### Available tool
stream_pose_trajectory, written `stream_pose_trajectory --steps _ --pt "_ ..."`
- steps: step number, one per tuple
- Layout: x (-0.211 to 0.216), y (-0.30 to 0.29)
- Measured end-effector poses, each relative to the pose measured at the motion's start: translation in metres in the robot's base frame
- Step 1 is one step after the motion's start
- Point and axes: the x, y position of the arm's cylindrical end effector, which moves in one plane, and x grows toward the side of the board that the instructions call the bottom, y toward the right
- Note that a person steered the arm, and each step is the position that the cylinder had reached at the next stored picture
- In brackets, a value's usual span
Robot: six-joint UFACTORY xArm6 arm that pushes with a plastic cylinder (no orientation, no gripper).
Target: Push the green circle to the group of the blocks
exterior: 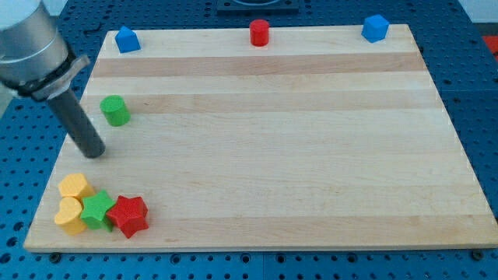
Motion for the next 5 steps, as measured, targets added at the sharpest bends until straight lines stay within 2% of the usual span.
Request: stream_pose_trajectory --steps 2,3,4,5 --pt "-0.066 0.047" --pt "-0.104 0.048" --pt "-0.139 0.034" --pt "-0.137 0.001"
